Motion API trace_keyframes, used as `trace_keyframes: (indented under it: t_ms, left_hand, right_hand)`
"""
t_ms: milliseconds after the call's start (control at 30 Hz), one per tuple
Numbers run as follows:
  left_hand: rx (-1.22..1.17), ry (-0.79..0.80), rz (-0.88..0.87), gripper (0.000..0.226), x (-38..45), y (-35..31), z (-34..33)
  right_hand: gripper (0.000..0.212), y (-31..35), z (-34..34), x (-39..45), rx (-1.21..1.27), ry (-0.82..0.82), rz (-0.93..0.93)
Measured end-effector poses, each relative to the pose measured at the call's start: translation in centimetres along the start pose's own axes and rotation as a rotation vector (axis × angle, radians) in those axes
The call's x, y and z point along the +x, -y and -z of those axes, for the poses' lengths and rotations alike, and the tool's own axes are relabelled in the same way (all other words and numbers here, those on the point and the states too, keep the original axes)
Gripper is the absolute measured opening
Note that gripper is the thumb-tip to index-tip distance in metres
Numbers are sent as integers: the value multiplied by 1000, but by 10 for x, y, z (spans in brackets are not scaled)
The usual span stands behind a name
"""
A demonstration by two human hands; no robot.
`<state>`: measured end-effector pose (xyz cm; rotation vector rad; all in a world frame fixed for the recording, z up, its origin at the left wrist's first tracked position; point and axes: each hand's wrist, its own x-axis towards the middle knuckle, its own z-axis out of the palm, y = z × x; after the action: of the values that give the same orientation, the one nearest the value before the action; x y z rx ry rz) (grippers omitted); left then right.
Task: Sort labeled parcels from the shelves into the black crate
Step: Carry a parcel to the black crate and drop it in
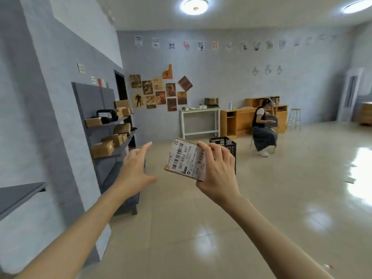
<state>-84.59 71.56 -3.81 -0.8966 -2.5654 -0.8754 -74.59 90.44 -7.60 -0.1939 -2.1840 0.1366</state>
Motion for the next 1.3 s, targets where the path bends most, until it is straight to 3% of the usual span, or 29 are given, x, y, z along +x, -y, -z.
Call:
trace_keyframes:
  t_ms: [433,633,933,1300]
  left_hand:
    - [-198,252,-368,97,-23,-296,-180]
    - [-264,266,-602,94,-69,-444,-264]
    - [-305,387,-852,96,-148,-624,-359]
    - [-380,571,-1127,92,-215,-768,-480]
  right_hand:
    - [84,-249,228,-129,-393,-25,-332]
    - [83,-343,346,-211,-535,-62,-482]
    - [89,-435,486,-327,-752,-32,-691]
    - [91,-528,560,-435,-891,16,-948]
